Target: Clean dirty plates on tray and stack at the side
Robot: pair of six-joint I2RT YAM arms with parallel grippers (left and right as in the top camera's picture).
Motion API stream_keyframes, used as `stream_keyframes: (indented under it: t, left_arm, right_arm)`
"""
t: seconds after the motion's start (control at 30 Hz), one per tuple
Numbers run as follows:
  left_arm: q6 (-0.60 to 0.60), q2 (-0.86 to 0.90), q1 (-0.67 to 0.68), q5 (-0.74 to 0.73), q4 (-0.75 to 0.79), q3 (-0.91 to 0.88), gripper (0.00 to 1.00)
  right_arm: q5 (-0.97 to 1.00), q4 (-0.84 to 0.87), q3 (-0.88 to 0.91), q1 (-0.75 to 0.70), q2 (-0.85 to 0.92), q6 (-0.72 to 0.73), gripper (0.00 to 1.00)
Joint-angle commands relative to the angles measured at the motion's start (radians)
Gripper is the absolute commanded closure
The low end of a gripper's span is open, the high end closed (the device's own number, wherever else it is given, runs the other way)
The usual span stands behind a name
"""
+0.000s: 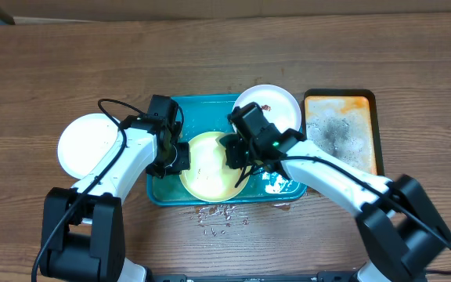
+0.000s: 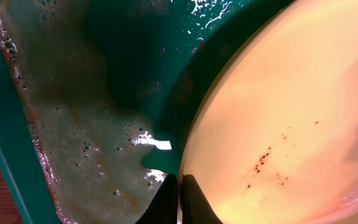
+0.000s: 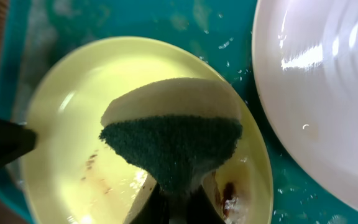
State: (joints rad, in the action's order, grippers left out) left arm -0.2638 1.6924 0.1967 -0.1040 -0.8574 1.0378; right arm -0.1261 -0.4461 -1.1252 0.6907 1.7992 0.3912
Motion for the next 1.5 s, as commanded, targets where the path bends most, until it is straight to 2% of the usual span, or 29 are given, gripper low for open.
stream_keyframes:
  t: [0.0,0.2,0.43,0.53,0.67,0.9,1.1,1.23,1.47]
  left_arm:
    - [-0.006,-0.004,0.008,0.003,-0.002,-0.003,0.96]
    - [-0.016,-0.006,0.006,0.075,-0.018,0.006,0.96]
    - [-0.055,-0.042,0.007,0.179,-0.035,0.058,0.96]
    - [-0.082,-0.071,0.007,0.22,-0.035,0.065,0.96]
    - [-0.08,-0.139,0.007,0.282,-0.029,0.072,0.96]
    - [-0.072,-0.248,0.008,0.474,-0.032,0.076,0.96]
    - [0.088,-0.258,0.079,0.363,-0.079,0.076,0.96]
    - [0.084,-0.246,0.128,0.365,-0.147,0.075,0.96]
    - [0.045,-0.243,0.128,0.418,-0.112,0.089,0.96]
  right_arm:
    - [0.051,0.018,0.007,0.0,0.037,-0.006,0.96]
    - [0.097,0.005,0.007,0.0,0.049,-0.002,0.96]
    - [-0.143,-0.003,-0.038,0.0,-0.005,-0.033,0.96]
    - [-0.103,-0.03,-0.058,-0.002,-0.069,-0.032,0.96]
    - [0.057,-0.106,-0.061,-0.042,-0.186,0.002,0.96]
    - [0.152,-0.317,-0.061,-0.229,-0.251,0.005,0.96]
    - [0.151,-0.429,-0.06,-0.374,-0.251,0.004,0.96]
    - [0.151,-0.446,-0.06,-0.408,-0.251,0.001,0.96]
    - [0.15,-0.451,-0.06,-0.41,-0.251,0.001,0.96]
